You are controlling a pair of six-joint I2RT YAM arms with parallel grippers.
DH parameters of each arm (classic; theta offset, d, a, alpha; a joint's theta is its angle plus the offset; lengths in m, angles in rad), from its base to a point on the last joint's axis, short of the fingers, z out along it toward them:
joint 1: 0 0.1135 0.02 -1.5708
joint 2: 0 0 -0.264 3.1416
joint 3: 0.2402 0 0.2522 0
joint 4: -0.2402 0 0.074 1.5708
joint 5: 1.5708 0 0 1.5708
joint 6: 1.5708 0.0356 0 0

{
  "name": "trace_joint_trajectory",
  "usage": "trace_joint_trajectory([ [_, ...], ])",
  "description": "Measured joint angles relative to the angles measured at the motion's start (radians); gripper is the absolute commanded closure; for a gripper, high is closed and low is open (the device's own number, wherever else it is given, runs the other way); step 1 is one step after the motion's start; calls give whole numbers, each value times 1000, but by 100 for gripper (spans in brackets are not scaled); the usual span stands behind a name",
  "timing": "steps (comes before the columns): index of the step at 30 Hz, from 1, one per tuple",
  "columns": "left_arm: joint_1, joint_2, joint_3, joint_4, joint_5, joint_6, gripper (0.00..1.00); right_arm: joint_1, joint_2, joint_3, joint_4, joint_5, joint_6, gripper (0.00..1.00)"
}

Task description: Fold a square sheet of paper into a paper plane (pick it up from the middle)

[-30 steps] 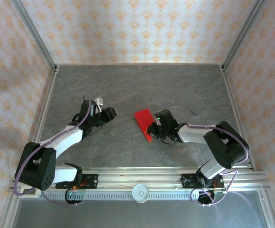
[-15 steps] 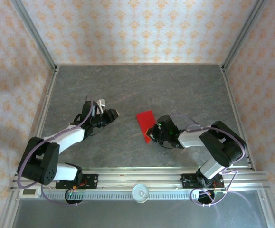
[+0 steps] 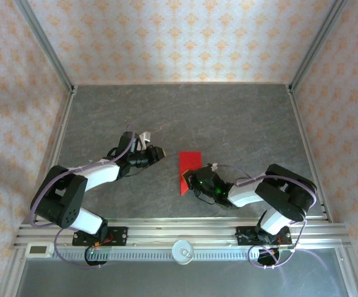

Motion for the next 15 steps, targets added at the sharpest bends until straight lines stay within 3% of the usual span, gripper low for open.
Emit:
trace_joint_trajectory([
  [5, -49, 36, 32, 16, 15, 0, 87, -53, -134, 11, -103, 6, -105, 84],
  [10, -123, 85, 71, 24, 25, 1, 88, -215, -317, -54, -204, -28, -259, 74],
  [15, -186, 162, 117, 34, 25, 1, 91, -323, -363, -78, -296, -113, -406, 65],
])
